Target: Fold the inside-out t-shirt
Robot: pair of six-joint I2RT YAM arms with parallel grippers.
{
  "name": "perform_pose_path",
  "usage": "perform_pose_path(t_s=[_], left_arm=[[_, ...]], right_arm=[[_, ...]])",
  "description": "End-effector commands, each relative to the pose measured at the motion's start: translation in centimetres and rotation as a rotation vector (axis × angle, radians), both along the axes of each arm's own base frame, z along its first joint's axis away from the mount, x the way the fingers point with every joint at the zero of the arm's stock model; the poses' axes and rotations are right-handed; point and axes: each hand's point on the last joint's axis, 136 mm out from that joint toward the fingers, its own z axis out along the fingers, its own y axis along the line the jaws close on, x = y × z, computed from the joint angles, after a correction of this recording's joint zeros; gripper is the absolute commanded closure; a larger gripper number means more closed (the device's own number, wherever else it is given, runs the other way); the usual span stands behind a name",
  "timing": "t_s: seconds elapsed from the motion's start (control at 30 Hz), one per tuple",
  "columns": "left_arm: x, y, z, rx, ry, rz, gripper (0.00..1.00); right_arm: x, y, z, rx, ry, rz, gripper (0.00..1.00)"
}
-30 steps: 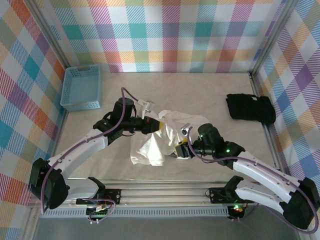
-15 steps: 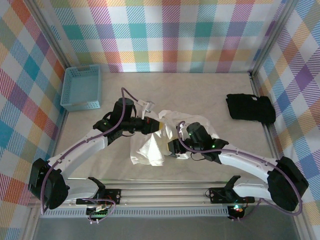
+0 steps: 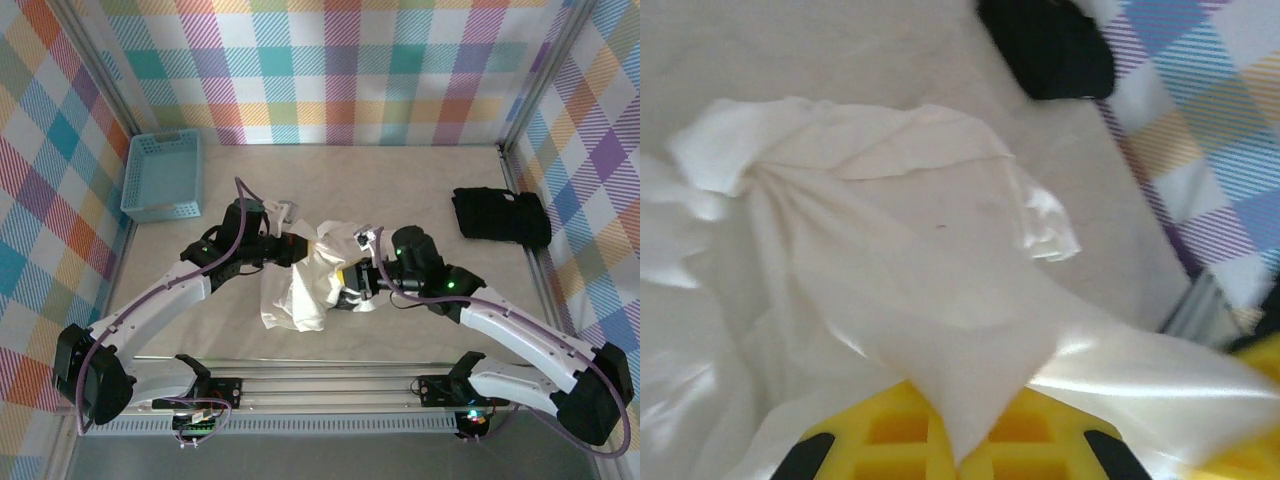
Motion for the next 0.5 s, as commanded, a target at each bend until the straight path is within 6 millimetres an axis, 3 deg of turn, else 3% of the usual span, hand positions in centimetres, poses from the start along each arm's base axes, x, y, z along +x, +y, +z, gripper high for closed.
perform_pose_path(t_s=[0.0,0.17,0.33,0.47], left_arm=[[1.9,2.4,-0.6,0.112,-0.062,0.115,1.00],[3.0,3.3,-2.0,0.189,-0.058,0.167,0.98],[2.6,4.5,-3.3,0.260,-0.024,0.207,0.74],[1.0,6.0,-4.0,0.346,-0.025,0.277,0.57]], right_arm=[[-2.6,0.3,3.3,0.102,-0.001,0.186,1.00],[-1.7,0.0,4.6,0.178,0.009,0.209,1.00],[-0.2,-0.1,3.9,0.201,0.043,0.172,1.00],[0.8,0.5,3.3,0.220,0.073,0.151,1.00]])
